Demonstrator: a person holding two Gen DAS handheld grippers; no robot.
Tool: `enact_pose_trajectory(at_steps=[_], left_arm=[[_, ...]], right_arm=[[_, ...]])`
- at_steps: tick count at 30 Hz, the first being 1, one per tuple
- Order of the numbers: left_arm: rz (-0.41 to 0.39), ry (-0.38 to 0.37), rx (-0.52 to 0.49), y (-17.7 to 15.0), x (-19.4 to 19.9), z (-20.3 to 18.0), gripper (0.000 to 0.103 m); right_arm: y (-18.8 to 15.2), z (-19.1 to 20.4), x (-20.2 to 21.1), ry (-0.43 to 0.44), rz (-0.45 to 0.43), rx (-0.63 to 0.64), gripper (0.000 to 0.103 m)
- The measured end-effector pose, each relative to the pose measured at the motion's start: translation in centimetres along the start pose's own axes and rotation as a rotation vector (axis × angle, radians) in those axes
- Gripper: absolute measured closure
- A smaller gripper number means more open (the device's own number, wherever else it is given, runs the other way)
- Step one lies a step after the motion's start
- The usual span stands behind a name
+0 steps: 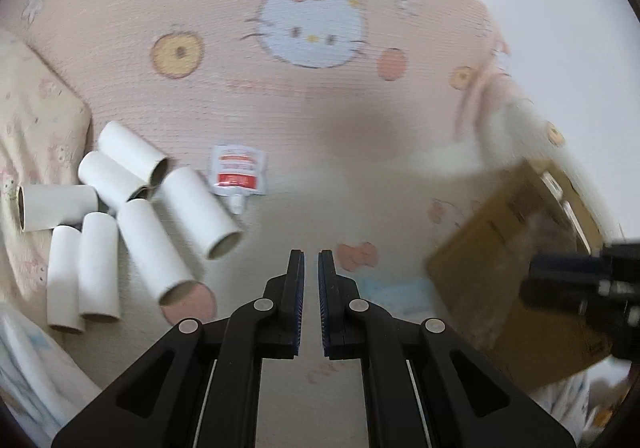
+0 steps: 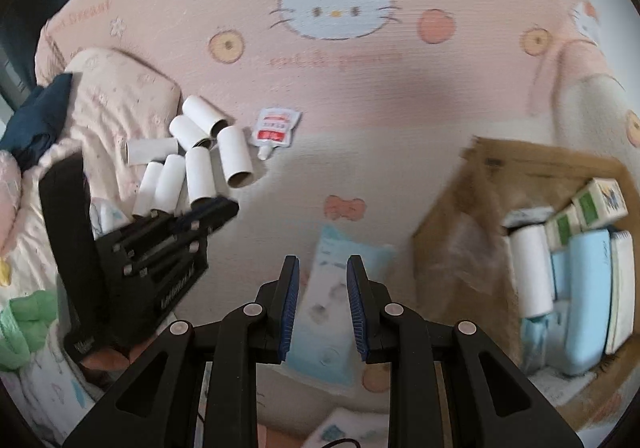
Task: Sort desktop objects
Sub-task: 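Withdraw the right tool from the box back to the tube pile, then grasp another white paper tube from the pile with the right gripper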
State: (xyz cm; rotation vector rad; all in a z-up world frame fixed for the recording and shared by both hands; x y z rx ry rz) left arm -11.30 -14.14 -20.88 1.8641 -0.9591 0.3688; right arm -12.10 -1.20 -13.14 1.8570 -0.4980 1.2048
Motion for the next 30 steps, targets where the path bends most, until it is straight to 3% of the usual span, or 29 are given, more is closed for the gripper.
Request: enact_pose_trajectory(at_steps=[4,8,11,15,20,23,27,30], left_arm=[[0.030,-0.061,0.088,1.6,-0.2,2.2,0.096],[0.057,0.049,0.011,2.7,-0.5,3.3,0.096],[0.070,0.079,0.005,3.0,-0.5,4.2,0.092],[0.098,0.034,0.127,3.0,-0.5,6.5,0.083],[0.092,0.021,0.246,3.0,0.9,9.5,0.074],[0.087,-0.041,0.356,2.9,1.5,11.6,0.068],[0.032,-0.190,0.612,2.4,2.0,14.8,0.068],[0.012,-0.203,0.677,2.1,2.3,15.9,0.065]], right_arm=[[1.1,1.5,-1.0,0.034,-0.023,-0.034,0.082],[2.2,3.0,-1.8,0.019,-0.080,-0.009,0.082],[2.7,4.8,-2.1,0.025,-0.143,0.049,0.082],[3.4,6.7,-3.3,0.135,-0.159,0.057,0.082],[4.0,8.8,-5.0,0.153,-0.167,0.095,0.082],[4.0,10.3,-6.0,0.141,-0.176,0.124,0.082],[3.7,11.9,-7.1,0.169,-0.173,0.130,0.082],[3.6,12.9,-7.7,0.210,-0.164,0.130,0.082]])
Point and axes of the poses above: each gripper's, at about its wrist camera, not at the fingertips, and x roughly against the way its jaws point, z to its left, y to its top, the point moved 6 cm from there along -x, roughly the way its jaws point, and after that the axes turned 15 degrees about -y, right-handed, at the moved point
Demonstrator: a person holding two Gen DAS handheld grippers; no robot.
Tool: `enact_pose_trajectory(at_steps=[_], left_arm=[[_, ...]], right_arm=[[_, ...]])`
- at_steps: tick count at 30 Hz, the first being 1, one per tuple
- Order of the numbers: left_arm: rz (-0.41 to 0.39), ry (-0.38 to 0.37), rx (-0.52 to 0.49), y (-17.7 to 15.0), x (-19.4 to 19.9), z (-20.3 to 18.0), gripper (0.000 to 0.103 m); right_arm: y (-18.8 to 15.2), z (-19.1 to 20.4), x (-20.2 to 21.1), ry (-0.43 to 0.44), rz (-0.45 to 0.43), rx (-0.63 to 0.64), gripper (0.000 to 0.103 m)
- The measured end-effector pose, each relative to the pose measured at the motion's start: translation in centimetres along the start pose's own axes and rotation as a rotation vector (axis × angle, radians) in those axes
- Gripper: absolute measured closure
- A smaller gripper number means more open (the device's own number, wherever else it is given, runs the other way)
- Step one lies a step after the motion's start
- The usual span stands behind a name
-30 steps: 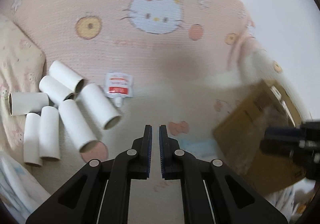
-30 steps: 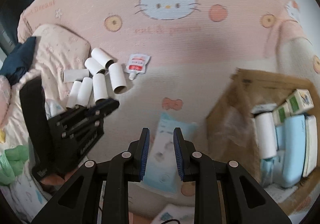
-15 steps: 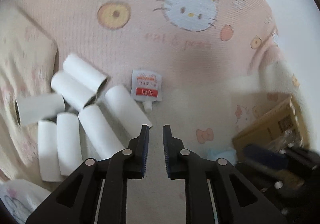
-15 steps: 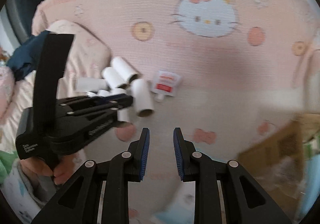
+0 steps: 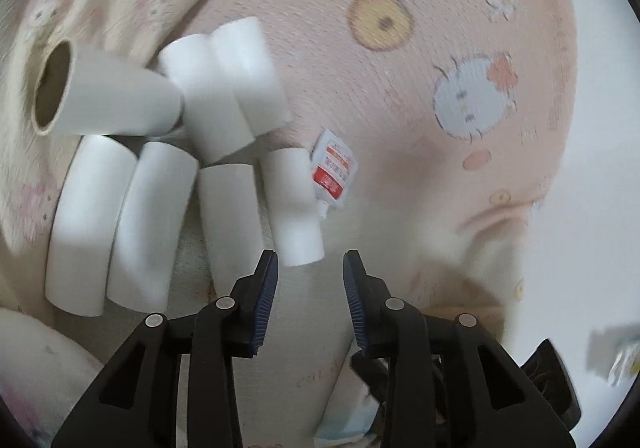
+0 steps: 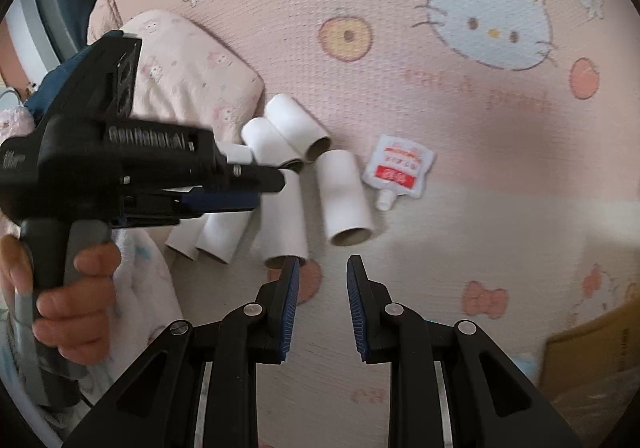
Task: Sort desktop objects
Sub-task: 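Grasp another white paper tube from the pile with the right gripper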
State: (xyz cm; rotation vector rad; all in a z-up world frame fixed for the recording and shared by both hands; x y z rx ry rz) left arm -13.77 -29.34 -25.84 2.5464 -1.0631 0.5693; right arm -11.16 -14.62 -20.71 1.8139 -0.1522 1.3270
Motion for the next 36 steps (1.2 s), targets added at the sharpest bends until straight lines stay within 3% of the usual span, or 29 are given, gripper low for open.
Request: enact_pose_trajectory(at_steps=[7,11,17,24,27,29,31,36], left_arm=[[0.033,0.080,0.008,-0.2,-1.0,0.6,0.056],[0.060,0.145,0.023,-0.4,-1.8,1.3,0.054],[0.103,0.214,0.070,-0.7,-2.9,2.9,0.054],[0.087,0.192,0.152,-0.6,-2.9,4.4,0.054],[0.101,0.194,0.160,-0.8,-3.1,4.6,0.061],[0.119,0.195,0.162,-0.9,-3.4,4.7,0.063],[0.122,0.194,0.153,-1.0,-3.6,4.5,0.065],[0.128,0.206,0.124,-1.3,-4.2,4.3,0.065]], right_arm=[[0.2,2.2,-2.1,0.070,0.028,0.020,0.082],[0.0,2.6,-3.4,0.061,0.049,0.025,0.082],[-0.3,2.3,-5.4,0.137,0.093,-0.078,0.082],[-0.5,2.8,-7.2,0.153,0.124,-0.109,0.082],[-0.4,2.7,-7.4,0.141,0.119,-0.109,0.076],[-0.5,2.4,-7.7,0.157,0.126,-0.132,0.061],[-0.5,2.1,-7.7,0.172,0.117,-0.148,0.056],[-0.6,2.0,-8.6,0.153,0.128,-0.120,0.054]])
Point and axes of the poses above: each gripper's, at about its wrist camera, not at the fingertips, and x roughly against the way its jaws point, z to its left, y to its top, the point moved 6 cm from there along -x, roughly the way its jaws point, and after that the axes turned 15 degrees about -y, right-handed, at the moved point
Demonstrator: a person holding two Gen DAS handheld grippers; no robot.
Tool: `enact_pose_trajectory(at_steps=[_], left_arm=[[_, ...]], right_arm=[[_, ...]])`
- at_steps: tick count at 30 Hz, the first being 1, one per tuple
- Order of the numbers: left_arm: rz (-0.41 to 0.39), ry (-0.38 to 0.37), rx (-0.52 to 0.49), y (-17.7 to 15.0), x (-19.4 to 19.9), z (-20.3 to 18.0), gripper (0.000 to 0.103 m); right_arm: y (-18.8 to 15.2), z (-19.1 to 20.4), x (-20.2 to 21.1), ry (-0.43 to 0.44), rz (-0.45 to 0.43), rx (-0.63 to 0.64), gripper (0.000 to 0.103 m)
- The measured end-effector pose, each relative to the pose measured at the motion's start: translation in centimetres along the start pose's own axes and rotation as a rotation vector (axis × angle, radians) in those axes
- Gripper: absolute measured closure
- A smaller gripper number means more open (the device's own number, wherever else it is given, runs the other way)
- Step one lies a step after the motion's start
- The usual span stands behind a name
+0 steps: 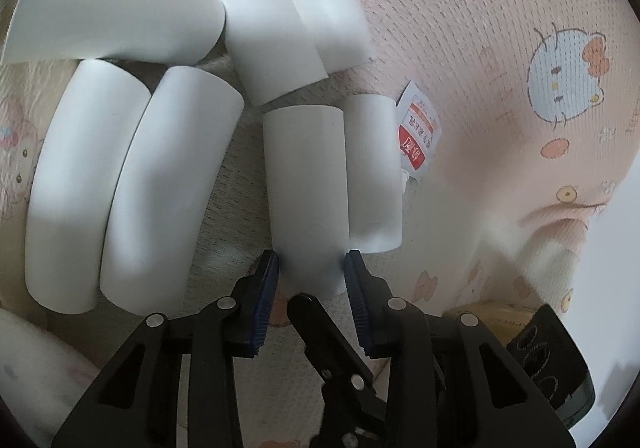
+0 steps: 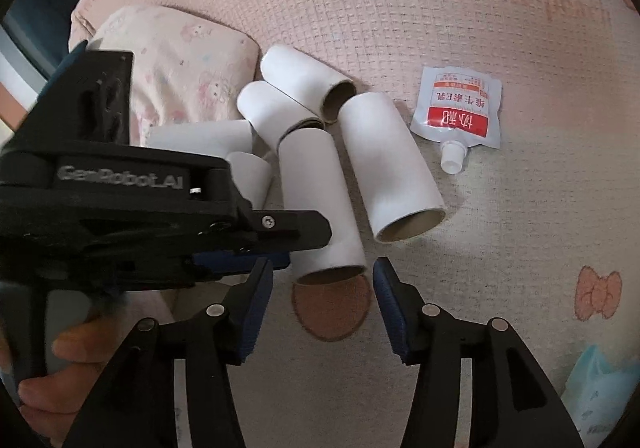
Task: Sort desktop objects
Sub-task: 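Grasp another white paper tube from the pile with the right gripper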
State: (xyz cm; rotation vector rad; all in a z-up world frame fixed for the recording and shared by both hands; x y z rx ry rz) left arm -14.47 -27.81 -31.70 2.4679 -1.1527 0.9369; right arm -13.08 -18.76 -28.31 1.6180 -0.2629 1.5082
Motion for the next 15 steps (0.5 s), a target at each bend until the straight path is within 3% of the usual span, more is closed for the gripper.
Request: enact_pose_trajectory(at_steps=[9,12,15], left_arm=[[0.012,-0.021,-0.001,-0.51,-0.27,0.14,0.065],[0.016,-0.020,-0.003,-0.67,-0.24,0.02,0.065],[0.004,-0.038,0.014,-0.67,0.35,0.31,0.064]], right_arm=[[0.41,-0.15,-0.68,-0.031,-0.022,0.022,0.054],[0.41,-0.31,-0.78,-0.030,-0.023,0.027,0.062],[0.18,-0.45,-0.56,-0.034,-0.027,0.027,0.062]])
Point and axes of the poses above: each gripper's, at about its wrist camera, not at the fingertips, and x roughly against the way its jaws point, z to its left, y to its top, the point moved 6 cm from there along -x, roughly the way its jaws point, and after that the axes turned 15 degrees about -y, right-handed, at the moved point
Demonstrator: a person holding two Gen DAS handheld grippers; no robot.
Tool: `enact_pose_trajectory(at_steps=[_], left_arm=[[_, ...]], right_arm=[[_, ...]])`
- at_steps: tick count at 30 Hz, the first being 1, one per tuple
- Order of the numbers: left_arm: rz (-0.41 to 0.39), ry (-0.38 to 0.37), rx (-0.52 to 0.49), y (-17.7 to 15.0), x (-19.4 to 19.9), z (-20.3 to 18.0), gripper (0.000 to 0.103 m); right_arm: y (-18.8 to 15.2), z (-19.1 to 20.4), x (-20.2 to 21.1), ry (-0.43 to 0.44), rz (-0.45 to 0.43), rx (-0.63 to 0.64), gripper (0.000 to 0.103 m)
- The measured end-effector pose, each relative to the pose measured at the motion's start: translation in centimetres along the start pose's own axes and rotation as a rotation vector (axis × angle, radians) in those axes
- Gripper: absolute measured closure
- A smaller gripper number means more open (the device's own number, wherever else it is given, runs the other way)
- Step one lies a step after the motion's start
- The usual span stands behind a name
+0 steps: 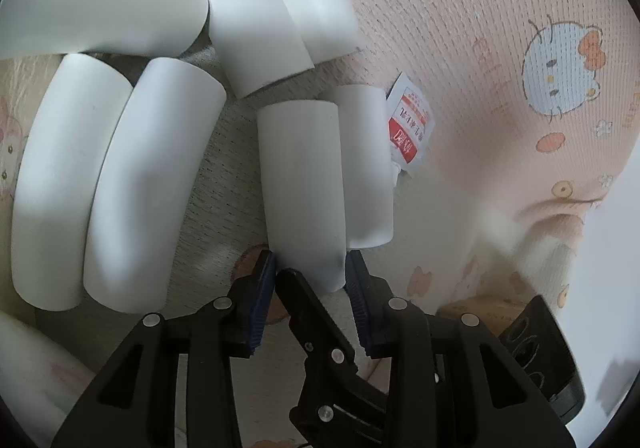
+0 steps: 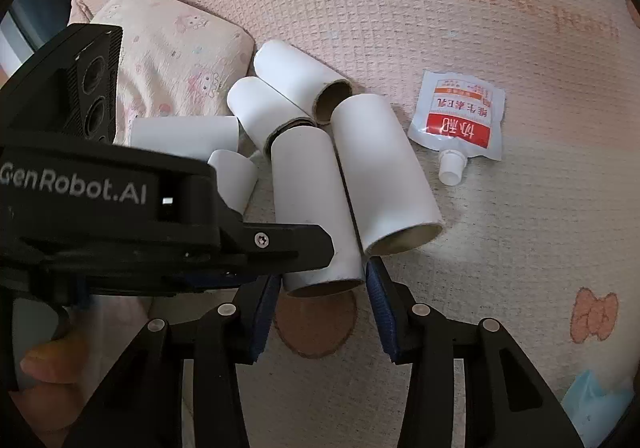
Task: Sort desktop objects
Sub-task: 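Grasp another white paper tube from the pile with the right gripper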
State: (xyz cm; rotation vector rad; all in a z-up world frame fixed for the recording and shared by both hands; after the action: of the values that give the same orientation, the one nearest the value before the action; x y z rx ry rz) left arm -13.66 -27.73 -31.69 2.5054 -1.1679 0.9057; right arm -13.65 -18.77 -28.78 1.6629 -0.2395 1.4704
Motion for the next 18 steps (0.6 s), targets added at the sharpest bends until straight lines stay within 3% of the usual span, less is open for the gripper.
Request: enact_pose_trajectory(at_steps=[5,10,14,18], left_arm=[[-0.034,-0.029,0.014,0.2,0.2,-0.2,0.057],[0.030,-0.008,0.008,-1.2,-1.9,-0.4,0.055],[0.085,0.030,-0.056,-3.0,-3.6,-1.3,0.055],[0.155,0.015,-0.106,-4.8,-4.8,-1.9,0.055]], right_arm=[[-1.0,-0.6,0.9,-0.006,0.014,-0.018,0.062],[-2.6,-1.5,2.0,-0.031,0.044,-0.041,0.062],[-3.9,-2.7,3.0,-0.068,0.057,-0.071,0.062],[-4.9,-3.6,3.7,-0.102,0.075,-0.074,0.062]])
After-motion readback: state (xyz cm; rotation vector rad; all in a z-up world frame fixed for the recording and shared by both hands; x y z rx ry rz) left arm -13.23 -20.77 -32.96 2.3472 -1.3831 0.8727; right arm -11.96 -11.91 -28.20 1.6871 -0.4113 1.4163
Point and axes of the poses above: each gripper's, at about its wrist camera, not at the fingertips, and x roughly against the way its jaws point, z to its left, y to its top, the point moved 6 cm from there along -x, roughly the way its jaws point, and after that the axes turned 15 degrees about -y, right-handed, at the moved point
